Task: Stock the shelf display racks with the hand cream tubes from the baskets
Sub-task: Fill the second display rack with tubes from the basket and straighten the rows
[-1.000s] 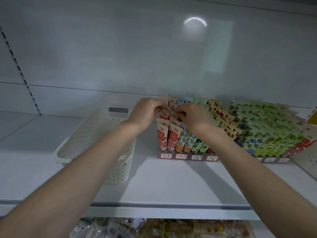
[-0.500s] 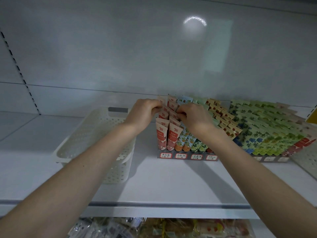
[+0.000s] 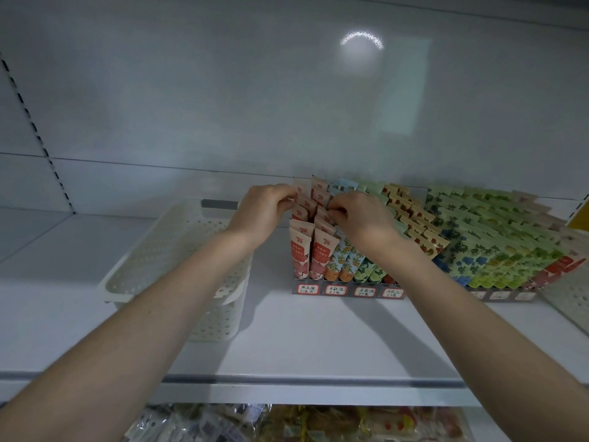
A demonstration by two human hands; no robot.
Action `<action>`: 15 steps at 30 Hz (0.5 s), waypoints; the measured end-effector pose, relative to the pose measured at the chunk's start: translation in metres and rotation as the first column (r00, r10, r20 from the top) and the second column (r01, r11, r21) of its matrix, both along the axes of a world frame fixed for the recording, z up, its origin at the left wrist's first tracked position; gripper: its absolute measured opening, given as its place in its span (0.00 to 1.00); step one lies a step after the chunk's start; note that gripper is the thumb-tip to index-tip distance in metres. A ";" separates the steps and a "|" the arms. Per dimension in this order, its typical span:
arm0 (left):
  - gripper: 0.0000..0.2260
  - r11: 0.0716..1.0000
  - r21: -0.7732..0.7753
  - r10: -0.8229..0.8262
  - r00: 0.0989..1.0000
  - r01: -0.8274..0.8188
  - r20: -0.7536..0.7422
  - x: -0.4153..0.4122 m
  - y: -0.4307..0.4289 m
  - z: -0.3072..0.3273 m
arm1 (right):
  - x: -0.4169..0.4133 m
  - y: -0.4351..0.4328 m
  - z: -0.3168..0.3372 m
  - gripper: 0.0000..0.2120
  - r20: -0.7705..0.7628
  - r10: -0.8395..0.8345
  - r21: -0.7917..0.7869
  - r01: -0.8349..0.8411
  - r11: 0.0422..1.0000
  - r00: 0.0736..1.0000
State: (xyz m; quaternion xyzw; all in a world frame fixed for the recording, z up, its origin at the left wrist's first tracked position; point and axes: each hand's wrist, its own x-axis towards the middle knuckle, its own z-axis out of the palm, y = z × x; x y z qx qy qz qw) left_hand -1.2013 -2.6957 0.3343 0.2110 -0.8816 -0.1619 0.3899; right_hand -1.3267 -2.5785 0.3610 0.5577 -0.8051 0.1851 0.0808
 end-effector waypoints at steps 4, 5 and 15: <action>0.06 1.000 0.010 -0.012 1.000 0.012 0.014 -0.002 -0.003 -0.002 | -0.001 -0.003 -0.003 0.11 -0.017 -0.014 0.012 0.014 1.000 1.000; 0.06 1.000 0.010 -0.026 1.000 0.026 0.014 -0.002 -0.002 -0.002 | -0.002 -0.004 -0.003 0.11 -0.020 -0.017 0.015 0.018 1.000 1.000; 0.05 0.994 -0.015 -0.106 0.994 0.106 -0.003 -0.009 0.000 0.002 | -0.012 -0.021 -0.007 0.13 -0.117 -0.059 0.009 0.060 0.998 0.991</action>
